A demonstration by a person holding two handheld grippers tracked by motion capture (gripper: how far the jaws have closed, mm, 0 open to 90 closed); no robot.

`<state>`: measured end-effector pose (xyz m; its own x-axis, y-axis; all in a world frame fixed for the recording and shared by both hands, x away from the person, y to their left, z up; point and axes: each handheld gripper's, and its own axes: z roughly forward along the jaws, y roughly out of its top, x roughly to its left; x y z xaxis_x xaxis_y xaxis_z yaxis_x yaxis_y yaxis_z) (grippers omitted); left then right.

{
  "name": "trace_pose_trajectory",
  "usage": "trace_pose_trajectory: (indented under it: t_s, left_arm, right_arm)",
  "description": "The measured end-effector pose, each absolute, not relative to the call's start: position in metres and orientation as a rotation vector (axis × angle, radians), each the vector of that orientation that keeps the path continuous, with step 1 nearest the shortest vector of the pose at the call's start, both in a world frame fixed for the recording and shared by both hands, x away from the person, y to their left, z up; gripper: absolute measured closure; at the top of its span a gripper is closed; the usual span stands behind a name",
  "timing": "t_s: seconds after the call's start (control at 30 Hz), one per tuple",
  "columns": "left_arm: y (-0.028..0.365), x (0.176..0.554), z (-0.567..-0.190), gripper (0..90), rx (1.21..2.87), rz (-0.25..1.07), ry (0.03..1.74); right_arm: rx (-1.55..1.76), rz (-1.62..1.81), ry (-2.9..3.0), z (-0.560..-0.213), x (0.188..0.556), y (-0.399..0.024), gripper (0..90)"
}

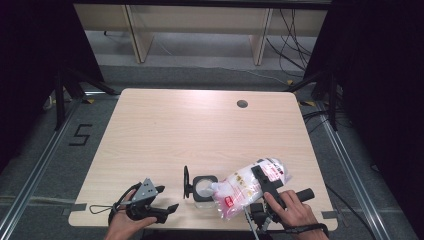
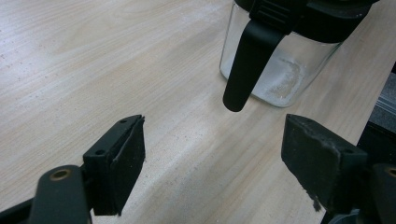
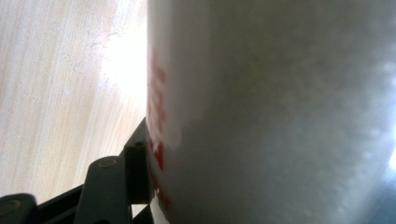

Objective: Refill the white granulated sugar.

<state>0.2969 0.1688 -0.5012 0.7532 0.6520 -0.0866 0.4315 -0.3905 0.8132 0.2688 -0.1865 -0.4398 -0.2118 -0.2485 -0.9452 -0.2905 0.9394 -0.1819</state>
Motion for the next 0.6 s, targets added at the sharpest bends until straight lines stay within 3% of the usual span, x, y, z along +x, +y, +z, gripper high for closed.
trace_pose_trajectory:
  t_s: [0.6]
  left_arm:
    - [0.1672, 0.2967, -0.5017, 21.3, 2.024, 0.298, 0.828]
  right_arm:
    - [-0.395, 0.032, 1.822, -0.4391, 0.2682, -0.1866, 40.8]
